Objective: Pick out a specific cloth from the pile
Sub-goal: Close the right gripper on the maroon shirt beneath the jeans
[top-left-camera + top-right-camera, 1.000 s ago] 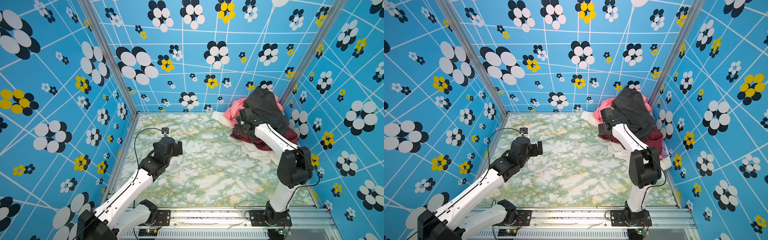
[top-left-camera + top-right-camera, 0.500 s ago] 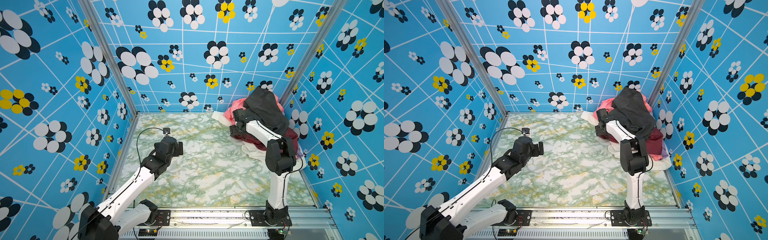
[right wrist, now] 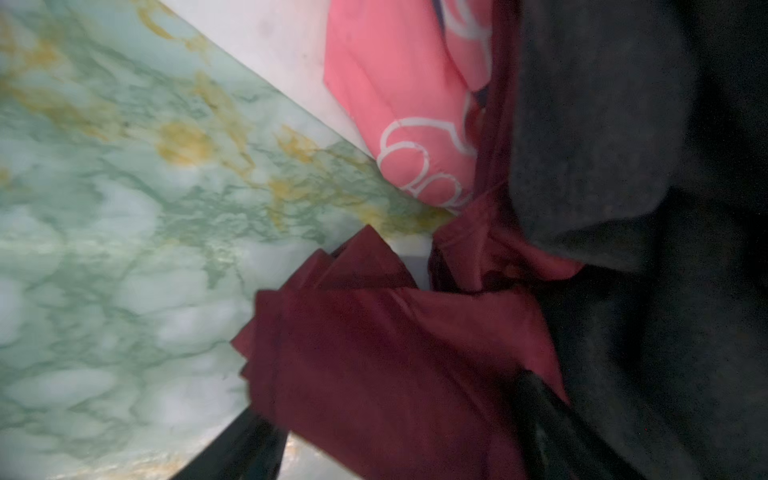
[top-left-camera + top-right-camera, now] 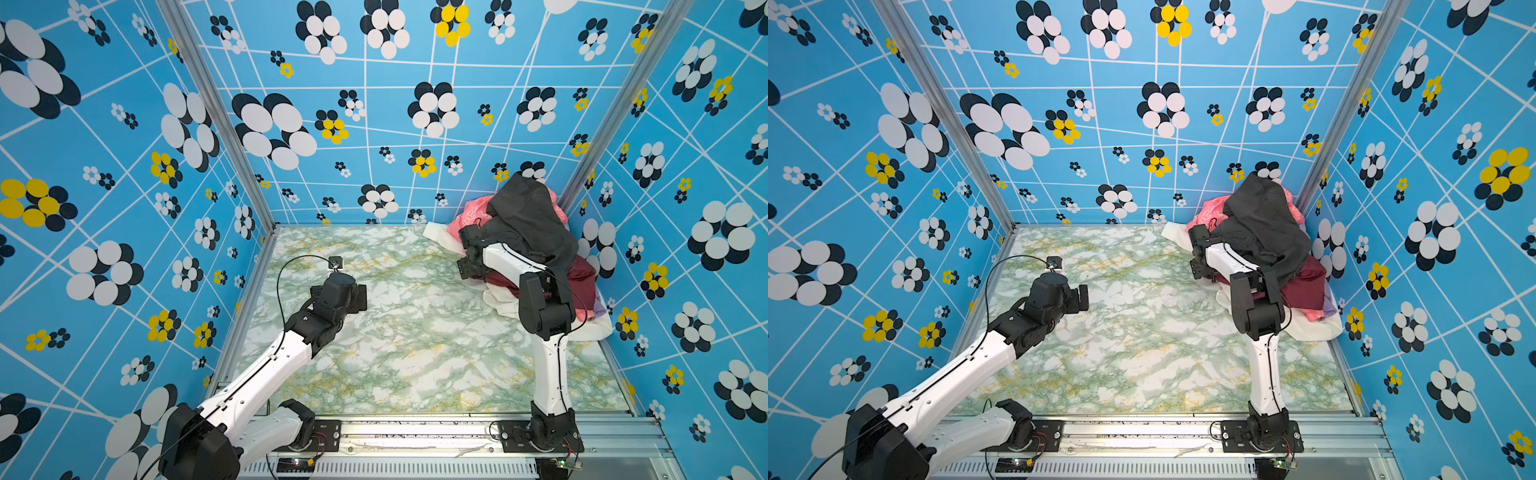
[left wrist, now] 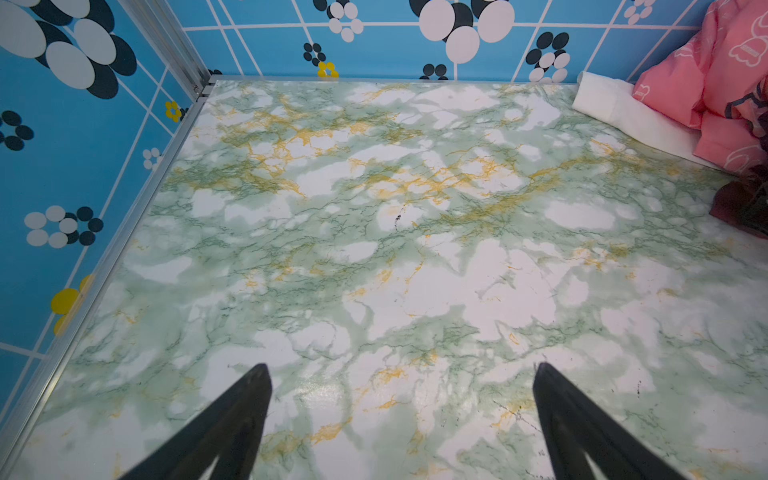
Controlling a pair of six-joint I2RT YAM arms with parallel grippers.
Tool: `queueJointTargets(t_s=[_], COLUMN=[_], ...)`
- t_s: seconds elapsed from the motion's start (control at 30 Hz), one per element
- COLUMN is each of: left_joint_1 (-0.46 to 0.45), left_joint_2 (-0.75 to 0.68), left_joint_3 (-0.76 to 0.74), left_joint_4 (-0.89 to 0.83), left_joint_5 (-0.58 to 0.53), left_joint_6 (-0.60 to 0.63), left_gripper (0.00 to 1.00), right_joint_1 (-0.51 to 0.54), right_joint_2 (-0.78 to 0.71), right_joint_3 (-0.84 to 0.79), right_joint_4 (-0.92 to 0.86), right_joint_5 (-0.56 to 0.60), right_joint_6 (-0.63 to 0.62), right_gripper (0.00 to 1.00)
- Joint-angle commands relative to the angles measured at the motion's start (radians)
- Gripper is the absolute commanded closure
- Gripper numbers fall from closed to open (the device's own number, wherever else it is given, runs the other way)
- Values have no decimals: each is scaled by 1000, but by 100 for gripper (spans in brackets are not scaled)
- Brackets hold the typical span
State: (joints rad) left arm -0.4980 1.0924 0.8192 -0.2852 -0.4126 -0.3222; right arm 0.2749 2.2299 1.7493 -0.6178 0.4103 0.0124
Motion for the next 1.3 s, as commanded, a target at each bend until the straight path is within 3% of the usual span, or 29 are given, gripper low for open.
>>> queueJointTargets(t_s=[0.0,0.3,0.5,0.63,0.73,1.1,1.27], left_joint_1=[-5,-6,-5,-5,-5,-5,-5], left_joint_2=[14,10,0,-10,-18,-78,-110], left_joint_3=[16,15,11,5,1,-9,-16], left_joint_4=[-2,-3,-5,-6,-5,-12,-19], left_joint_5=[-10,-13,-16,-21,-25,-34,-37], left_joint_6=[-1,-4,-5,-4,-3,-3,-5], left_gripper=[1,1,1,1,1,1,1], right_joint_1=[-2,-4,-7,-13,-17,-19,-19], right_joint_2=[33,53,52,50,45,-47,-174], right_joint_3=[15,31,37,51,65,65,52], right_joint_4=[-11,-17,-26,-37,-53,-77,-69], right_joint_5=[53,73,71,68,78,84,135], right_joint_6=[-24,-34,-21,-9,-4,0,-3], right_gripper=[18,48,78,86,99,100,100])
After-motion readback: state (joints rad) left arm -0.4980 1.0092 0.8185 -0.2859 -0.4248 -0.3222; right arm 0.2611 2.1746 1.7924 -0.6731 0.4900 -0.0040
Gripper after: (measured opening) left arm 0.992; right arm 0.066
